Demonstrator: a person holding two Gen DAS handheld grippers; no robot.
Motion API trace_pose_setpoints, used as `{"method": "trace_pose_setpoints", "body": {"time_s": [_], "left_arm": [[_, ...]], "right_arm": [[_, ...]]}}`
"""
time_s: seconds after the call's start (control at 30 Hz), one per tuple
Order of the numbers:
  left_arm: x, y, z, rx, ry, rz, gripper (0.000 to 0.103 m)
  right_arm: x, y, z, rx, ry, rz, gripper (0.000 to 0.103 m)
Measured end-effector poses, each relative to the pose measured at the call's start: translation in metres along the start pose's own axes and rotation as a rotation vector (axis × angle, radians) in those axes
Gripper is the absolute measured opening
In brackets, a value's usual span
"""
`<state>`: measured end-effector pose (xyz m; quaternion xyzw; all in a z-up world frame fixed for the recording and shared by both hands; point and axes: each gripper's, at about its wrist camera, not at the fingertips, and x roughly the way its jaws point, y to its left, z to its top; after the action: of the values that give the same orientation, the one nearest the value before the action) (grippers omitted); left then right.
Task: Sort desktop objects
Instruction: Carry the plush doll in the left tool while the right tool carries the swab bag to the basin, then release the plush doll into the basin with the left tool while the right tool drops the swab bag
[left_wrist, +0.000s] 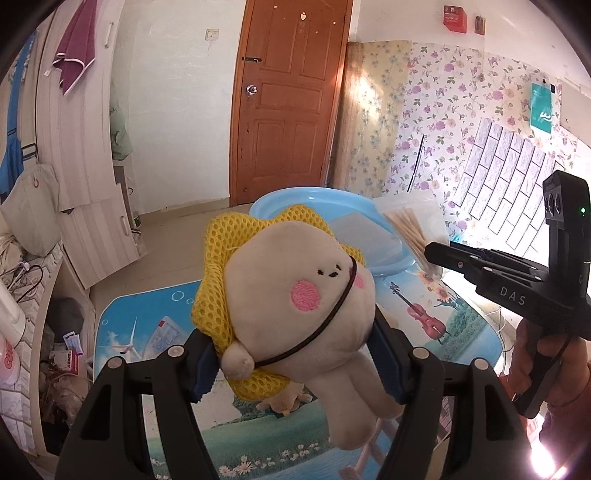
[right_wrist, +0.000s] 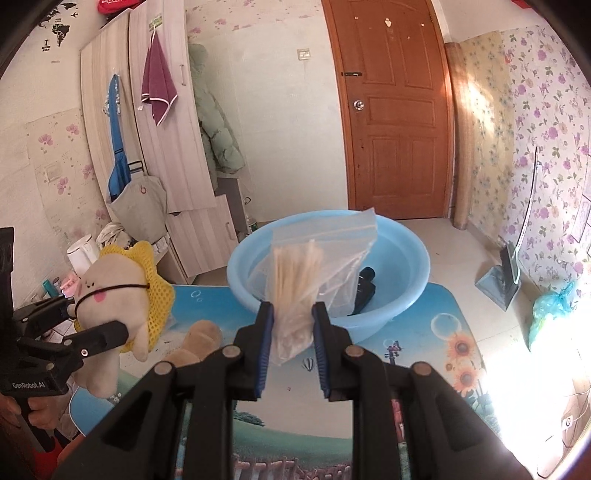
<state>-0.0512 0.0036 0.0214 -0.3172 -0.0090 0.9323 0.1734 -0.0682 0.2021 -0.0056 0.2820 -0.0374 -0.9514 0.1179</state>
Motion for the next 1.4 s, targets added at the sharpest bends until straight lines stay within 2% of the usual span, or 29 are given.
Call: {"method": "trace_pose_setpoints", "body": {"time_s": [0.33, 0.57, 0.67, 0.8, 1.07, 1.27, 1.37, 1.4], "left_arm": [[0.056, -0.021, 0.037, 0.032, 0.015, -0.032, 0.070], [0.098, -0.029, 0.051, 0.037, 0.049, -0.056, 0.071], [0.115, -0.031, 0.059, 0.050, 0.054, -0.072, 0.075], [0.133, -0.034, 0.069, 0.068, 0.062, -0.042, 0.077], [0.148, -0.023, 0.073, 0.059, 0.076, 0.007, 0.088], [0.155, -0.015, 0.069, 0.068, 0.097, 0.040, 0.089], [0.155, -0.009, 0.068, 0.035, 0.108, 0.037, 0.089], [0.153, -0.009, 0.069, 0.031, 0.102, 0.034, 0.089]], "right_arm": [[0.020, -0.035, 0.007, 0.069, 0.013, -0.043, 0.021], [0.031, -0.052, 0.008, 0.090, 0.022, -0.058, 0.021], [0.036, -0.058, 0.009, 0.094, 0.026, -0.066, 0.021], [0.044, -0.065, 0.009, 0.115, 0.035, -0.064, 0.021], [0.063, -0.064, 0.015, 0.106, 0.045, -0.043, 0.021], [0.091, -0.060, 0.017, 0.098, 0.085, -0.042, 0.024], [0.097, -0.058, 0.016, 0.093, 0.106, -0.064, 0.028], [0.095, -0.057, 0.015, 0.093, 0.105, -0.058, 0.033]]}}
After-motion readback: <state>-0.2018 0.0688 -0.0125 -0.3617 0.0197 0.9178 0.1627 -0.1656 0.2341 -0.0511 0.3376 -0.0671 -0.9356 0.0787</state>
